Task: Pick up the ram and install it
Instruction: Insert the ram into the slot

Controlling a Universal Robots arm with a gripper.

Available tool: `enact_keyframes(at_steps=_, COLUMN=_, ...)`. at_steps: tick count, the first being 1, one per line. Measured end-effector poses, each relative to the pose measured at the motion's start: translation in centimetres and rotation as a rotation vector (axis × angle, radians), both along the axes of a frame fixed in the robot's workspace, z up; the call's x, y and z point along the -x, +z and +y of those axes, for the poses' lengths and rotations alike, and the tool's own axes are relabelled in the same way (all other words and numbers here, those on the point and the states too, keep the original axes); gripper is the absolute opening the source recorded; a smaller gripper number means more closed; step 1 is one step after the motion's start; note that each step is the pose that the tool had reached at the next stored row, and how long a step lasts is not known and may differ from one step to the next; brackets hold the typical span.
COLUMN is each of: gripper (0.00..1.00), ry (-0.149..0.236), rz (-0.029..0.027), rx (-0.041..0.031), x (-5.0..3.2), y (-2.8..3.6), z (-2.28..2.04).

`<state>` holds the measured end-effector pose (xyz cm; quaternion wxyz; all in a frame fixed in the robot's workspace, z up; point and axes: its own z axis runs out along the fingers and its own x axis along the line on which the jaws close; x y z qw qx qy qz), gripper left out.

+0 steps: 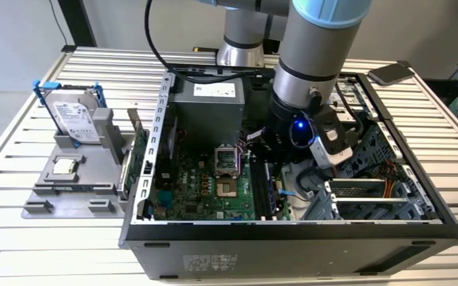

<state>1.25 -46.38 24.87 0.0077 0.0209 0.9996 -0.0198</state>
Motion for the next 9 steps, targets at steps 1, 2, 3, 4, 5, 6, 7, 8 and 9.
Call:
enact_keyframes(at_steps=1, gripper=0.00, ry=0.000, rz=0.0000, rx=0.0000, x=0.00, y=0.00, z=0.00)
enact_keyframes(at_steps=2, gripper=0.00, ry=0.000, rz=0.0000, rx=0.0001, x=0.00, y=0.00, z=0.00)
enact_keyframes(at_steps=3, gripper=0.00, ry=0.000, rz=0.0000, rx=0.0000, x=0.00, y=0.00, z=0.00)
enact_keyframes(at_steps=4, gripper=0.00, ry=0.000, rz=0.0000, rx=0.0001, x=0.00, y=0.00, z=0.00)
enact_keyframes(at_steps=5, gripper=0.00, ry=0.000, rz=0.0000, rx=0.0001, x=0.00, y=0.00, z=0.00)
enact_keyframes(at_steps=6, gripper=0.00, ry=0.000, rz=-0.0001, rx=0.0001, x=0.00, y=0.00, z=0.00)
enact_keyframes(at_steps=7, gripper=0.00, ry=0.000, rz=0.0000, rx=0.0002, x=0.00, y=0.00, z=0.00)
enact_keyframes(at_steps=8, gripper=0.00, ry=0.000, rz=0.0000, rx=0.0001, x=0.01, y=0.00, z=0.00)
enact_keyframes(at_steps=9, gripper=0.00, ry=0.000, rz=0.0000, rx=0.0002, x=0.01, y=0.00, z=0.01)
